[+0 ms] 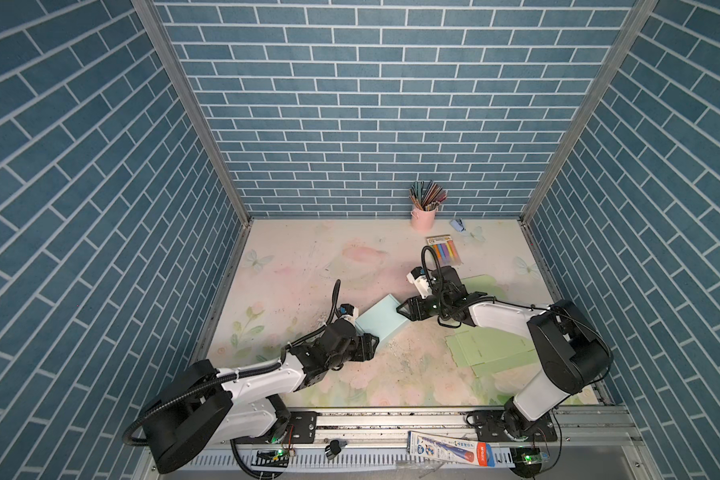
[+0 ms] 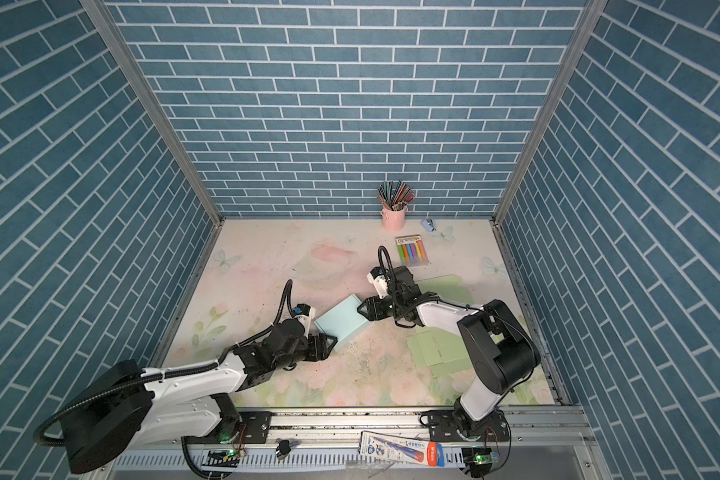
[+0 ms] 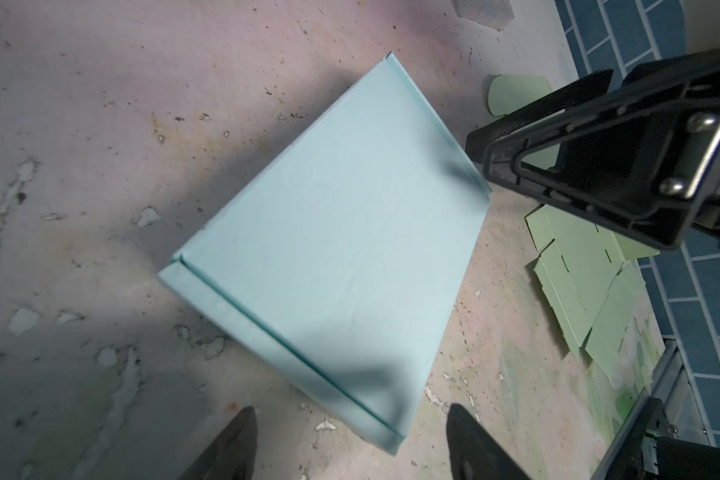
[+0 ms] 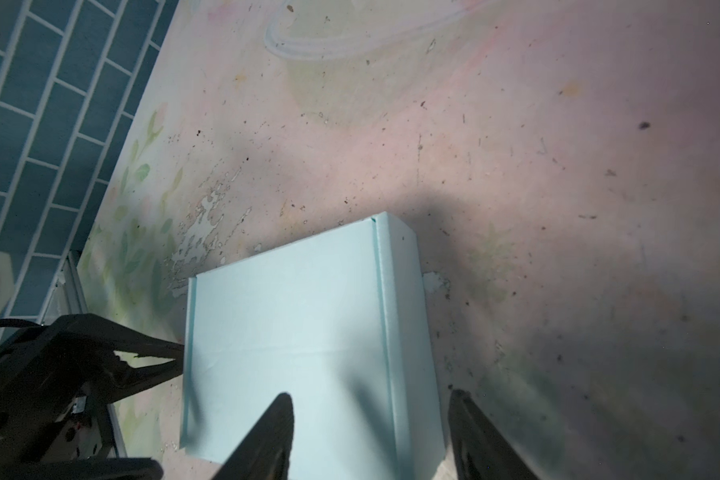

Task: Fold the paper box
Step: 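Push the light-blue box away from the robot with both grippers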

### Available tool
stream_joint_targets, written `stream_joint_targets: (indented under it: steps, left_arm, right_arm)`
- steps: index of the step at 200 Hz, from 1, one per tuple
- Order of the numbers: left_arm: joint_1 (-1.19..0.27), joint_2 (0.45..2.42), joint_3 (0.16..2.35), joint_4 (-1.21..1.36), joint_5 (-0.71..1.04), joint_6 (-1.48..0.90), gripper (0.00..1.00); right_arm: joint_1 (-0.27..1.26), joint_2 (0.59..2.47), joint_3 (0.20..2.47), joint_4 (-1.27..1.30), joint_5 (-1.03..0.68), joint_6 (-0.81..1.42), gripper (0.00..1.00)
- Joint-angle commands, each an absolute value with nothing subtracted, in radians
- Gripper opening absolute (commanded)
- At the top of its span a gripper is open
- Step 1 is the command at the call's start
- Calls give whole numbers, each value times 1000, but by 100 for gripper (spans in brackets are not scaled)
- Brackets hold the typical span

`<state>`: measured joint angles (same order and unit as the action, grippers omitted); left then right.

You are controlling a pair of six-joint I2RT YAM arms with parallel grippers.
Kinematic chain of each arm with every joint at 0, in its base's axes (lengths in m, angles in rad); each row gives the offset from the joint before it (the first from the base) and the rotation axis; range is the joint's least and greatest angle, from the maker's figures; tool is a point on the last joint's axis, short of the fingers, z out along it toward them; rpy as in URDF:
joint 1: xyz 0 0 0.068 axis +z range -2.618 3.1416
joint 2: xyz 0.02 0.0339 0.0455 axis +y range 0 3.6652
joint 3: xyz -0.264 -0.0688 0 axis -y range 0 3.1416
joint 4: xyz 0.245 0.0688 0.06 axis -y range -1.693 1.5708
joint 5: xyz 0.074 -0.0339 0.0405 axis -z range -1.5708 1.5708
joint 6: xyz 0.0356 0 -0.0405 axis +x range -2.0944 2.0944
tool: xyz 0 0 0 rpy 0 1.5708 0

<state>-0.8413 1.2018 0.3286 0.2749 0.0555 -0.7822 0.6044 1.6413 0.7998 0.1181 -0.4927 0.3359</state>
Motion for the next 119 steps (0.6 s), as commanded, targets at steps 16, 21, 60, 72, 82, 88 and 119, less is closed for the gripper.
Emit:
stream_joint_targets:
  steps: [16, 21, 60, 72, 82, 88, 119]
  left_arm:
    - [-802, 1225, 336, 358, 78, -779, 66]
    - [-795, 1229, 338, 362, 84, -776, 65]
    - [-743, 1282, 364, 397, 135, -748, 61]
    - [-726, 1298, 378, 403, 147, -736, 60]
    - [-715, 1309, 392, 402, 154, -725, 59]
    - [-706, 1316, 402, 402, 157, -713, 59]
    - [-666, 1373, 466, 404, 195, -670, 58]
  right_arm:
    - [618, 1639, 754, 171, -532, 356, 57]
    - [620, 1636, 750, 173, -533, 356, 56]
    - [635, 1599, 712, 186, -537, 368, 51]
    - [637, 1587, 702, 194, -535, 373, 50]
    - [638, 1582, 697, 199, -534, 375, 49]
    - [639, 1582, 697, 203, -535, 376, 49]
    - [637, 1621, 727, 222, -567, 368, 47]
